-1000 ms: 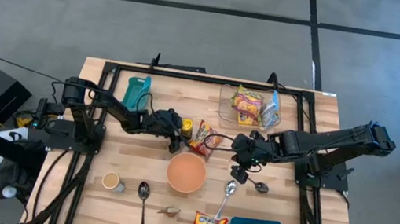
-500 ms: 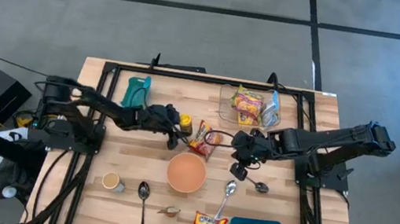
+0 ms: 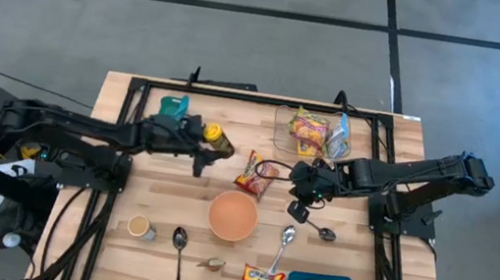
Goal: Pick & Place Food Item
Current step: Put the yellow seasoning can into the dark blue bin
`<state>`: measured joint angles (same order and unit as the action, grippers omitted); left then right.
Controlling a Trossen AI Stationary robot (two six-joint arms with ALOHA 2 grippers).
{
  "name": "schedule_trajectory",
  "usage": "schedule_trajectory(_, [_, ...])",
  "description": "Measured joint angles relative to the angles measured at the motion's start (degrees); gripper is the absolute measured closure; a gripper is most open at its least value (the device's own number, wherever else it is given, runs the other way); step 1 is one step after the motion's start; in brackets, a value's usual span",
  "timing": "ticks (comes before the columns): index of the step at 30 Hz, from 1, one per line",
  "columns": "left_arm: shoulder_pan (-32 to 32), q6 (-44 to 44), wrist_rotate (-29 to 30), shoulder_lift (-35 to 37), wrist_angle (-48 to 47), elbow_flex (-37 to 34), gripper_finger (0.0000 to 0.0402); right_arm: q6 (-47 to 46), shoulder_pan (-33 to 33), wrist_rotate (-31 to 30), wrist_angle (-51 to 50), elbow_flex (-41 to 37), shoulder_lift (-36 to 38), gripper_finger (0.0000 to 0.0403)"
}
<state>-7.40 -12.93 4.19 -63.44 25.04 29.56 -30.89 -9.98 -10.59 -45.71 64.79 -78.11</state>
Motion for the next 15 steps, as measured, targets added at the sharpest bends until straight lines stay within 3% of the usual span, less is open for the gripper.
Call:
schedule_trajectory(7, [2.37, -2.84, -0.02, 5.01, -0.1, 0.0, 0.0186, 0.0, 0.0, 0.0, 0.03, 0.0, 0.0, 0.0401])
schedule_trajectory(15, [4.16, -5.41, -0.02, 3.14, -0.37, 0.02, 0.0186, 0.5, 0.02, 0.0, 1.77, 0.0, 0.0, 0.0401])
